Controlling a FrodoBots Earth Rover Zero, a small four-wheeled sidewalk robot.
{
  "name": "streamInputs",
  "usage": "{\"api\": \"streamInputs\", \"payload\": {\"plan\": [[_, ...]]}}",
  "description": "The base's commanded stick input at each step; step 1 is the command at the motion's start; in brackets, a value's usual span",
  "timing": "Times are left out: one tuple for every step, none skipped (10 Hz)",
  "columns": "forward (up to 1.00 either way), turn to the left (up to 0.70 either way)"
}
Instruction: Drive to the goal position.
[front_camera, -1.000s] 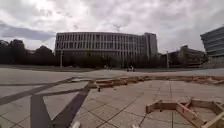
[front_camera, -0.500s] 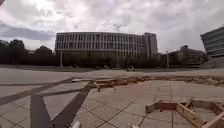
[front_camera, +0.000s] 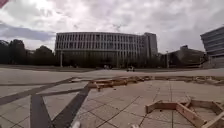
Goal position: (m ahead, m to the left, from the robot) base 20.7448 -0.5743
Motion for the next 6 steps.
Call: {"api": "streamInputs", "payload": {"plan": [[0.06,0.01],[0.06,0.01],[0.06,0.01],[0.06,0.0],[0.06,0.0],[0.06,0.01]]}}
